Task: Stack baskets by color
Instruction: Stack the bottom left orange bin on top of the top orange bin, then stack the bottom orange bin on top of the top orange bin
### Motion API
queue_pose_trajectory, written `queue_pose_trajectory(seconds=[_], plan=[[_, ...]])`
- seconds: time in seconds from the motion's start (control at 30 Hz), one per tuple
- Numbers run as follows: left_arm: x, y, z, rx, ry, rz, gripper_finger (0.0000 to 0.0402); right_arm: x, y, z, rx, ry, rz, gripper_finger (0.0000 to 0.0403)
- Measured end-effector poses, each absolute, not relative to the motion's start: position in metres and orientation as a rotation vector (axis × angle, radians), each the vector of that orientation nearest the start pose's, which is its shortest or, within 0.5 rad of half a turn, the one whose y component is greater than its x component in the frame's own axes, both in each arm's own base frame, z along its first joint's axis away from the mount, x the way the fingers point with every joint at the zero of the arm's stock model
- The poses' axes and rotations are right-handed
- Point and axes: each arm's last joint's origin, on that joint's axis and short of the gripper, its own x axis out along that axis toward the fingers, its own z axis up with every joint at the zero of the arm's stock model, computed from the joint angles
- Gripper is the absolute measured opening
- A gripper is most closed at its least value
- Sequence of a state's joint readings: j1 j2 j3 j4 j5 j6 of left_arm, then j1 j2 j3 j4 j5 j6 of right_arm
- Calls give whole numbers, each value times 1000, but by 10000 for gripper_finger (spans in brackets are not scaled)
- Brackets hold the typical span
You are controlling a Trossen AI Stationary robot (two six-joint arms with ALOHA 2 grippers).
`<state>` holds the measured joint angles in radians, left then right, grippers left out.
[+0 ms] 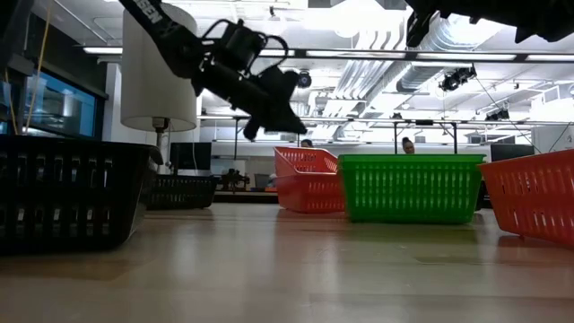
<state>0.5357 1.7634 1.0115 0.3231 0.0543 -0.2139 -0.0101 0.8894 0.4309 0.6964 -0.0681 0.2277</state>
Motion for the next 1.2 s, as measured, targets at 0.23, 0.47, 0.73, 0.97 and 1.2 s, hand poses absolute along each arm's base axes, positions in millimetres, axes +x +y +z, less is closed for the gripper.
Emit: queue_pose_trajectory(seconds=[0.23, 0.47, 0.73, 0.97, 1.2], plan=[[330, 195, 182, -361, 385, 633, 0, 194, 0, 277, 240, -228, 87, 0], [334, 190, 168, -371, 441, 623, 0, 194, 0, 276, 243, -220, 87, 0], [332, 189, 176, -408, 413, 624, 0, 194, 0, 276, 243, -217, 88, 0], [305, 167, 273, -320, 163, 376, 0, 194, 0, 276, 196, -219, 83, 0], [255, 91, 324, -239, 9, 223, 0, 194, 0, 276, 192, -220, 73, 0]])
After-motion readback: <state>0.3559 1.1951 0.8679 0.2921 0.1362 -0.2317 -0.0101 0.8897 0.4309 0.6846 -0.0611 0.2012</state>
